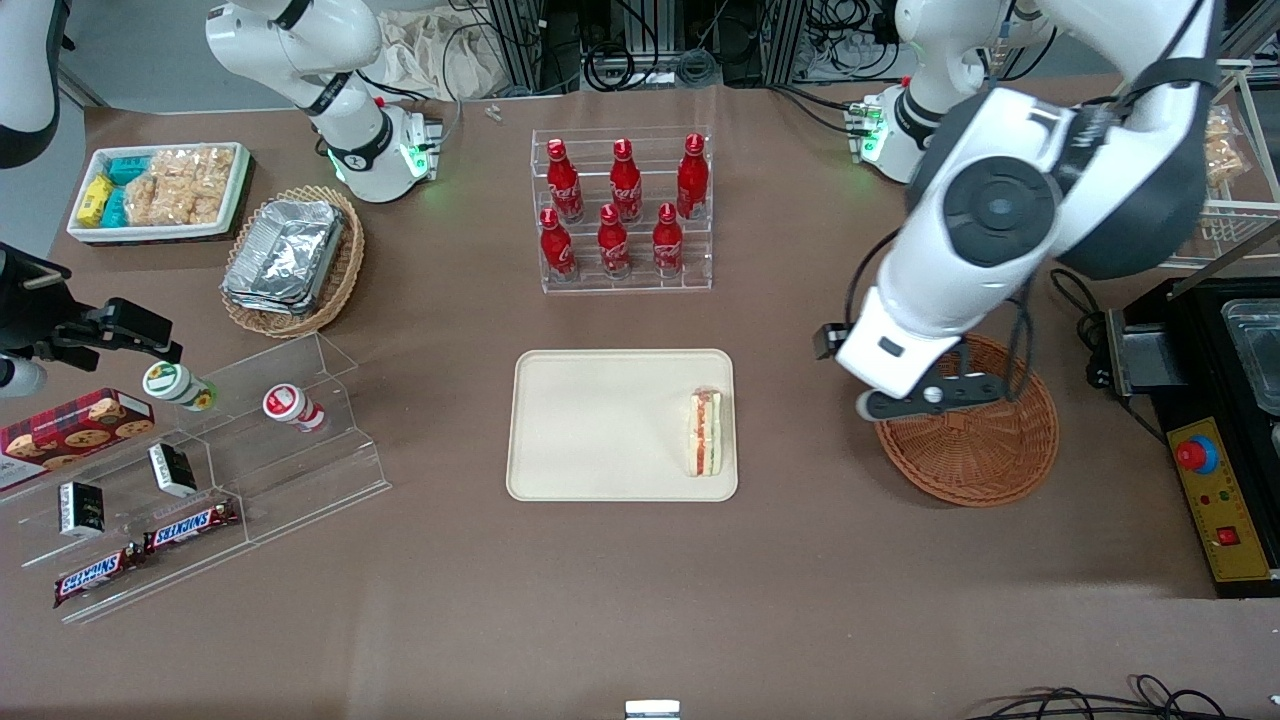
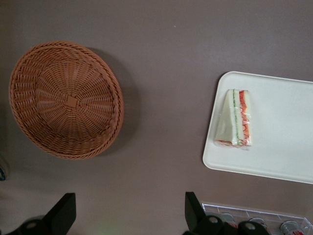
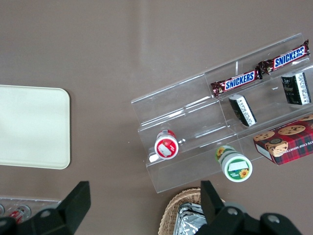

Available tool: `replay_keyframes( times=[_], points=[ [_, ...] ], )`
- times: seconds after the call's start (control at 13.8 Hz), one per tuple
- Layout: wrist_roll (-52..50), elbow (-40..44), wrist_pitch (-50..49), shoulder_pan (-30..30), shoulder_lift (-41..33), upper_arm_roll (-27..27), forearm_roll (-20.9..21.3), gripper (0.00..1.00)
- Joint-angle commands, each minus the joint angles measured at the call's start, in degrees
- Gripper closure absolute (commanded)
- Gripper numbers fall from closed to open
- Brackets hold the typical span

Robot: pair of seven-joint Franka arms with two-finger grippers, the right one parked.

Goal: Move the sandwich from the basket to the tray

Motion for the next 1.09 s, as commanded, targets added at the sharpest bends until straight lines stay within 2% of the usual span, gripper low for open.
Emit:
replay_keyframes(
  times=[0.0,0.15,0.22,0.44,0.51,0.73,0.95,1.02],
  points=[
    [6.1,-4.6,-0.3,4.5,-3.5,-0.1,-2.1,0.00],
    [14.1,-9.3,0.1,7.4,-6.4,0.5,-2.2,0.00],
    [15.7,-11.2,0.5,6.4,-8.2,3.7,-2.4,0.00],
    [24.5,-14.4,1.4,-4.1,-13.1,20.5,-6.9,0.00],
    [27.2,-17.2,3.5,-4.7,-15.6,23.4,-7.7,0.00],
    [33.3,-27.4,10.2,-4.5,-22.9,27.6,-9.0,0.00],
    [40.2,-28.3,11.1,1.7,-23.8,26.7,-9.7,0.00],
    [42.4,-28.3,10.7,2.0,-23.7,26.9,-10.0,0.00]
  ],
)
